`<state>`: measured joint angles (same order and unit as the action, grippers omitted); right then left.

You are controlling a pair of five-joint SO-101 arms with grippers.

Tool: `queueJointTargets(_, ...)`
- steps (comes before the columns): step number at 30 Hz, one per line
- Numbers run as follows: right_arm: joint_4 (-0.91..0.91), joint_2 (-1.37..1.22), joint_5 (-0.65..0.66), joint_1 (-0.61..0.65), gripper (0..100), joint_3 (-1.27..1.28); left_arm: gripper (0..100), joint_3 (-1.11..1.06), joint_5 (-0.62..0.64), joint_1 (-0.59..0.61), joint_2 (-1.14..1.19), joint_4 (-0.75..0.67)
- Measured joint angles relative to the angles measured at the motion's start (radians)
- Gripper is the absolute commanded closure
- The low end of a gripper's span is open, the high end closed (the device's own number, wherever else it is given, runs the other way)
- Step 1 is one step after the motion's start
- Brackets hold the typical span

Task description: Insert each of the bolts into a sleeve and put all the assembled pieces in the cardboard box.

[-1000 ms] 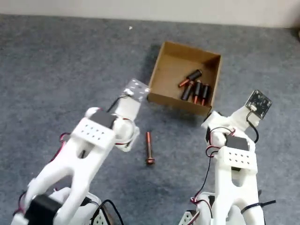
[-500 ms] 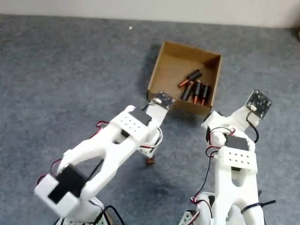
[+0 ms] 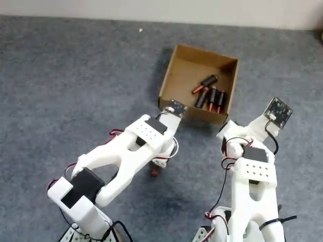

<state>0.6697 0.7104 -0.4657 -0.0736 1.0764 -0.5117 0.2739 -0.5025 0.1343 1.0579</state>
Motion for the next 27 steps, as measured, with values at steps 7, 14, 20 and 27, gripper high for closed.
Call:
queueJointTargets(7, 0.000, 0.000, 0.000, 0.000, 99.4, 0.000, 99, 0.005, 0.000, 0.005, 0.000, -0.003)
queueJointTargets(14, 0.000, 0.000, 0.000, 0.000, 99.4, 0.000, 99, 0.041, 0.127, 0.051, 0.002, -0.003)
queueJointTargets(20, 0.000, 0.000, 0.000, 0.000, 99.4, 0.000, 99, 0.126, 0.450, 0.201, 0.003, 0.040)
queueJointTargets(27, 0.000, 0.000, 0.000, 0.000, 99.4, 0.000, 99, 0.210, 1.048, 0.400, 0.003, 0.112)
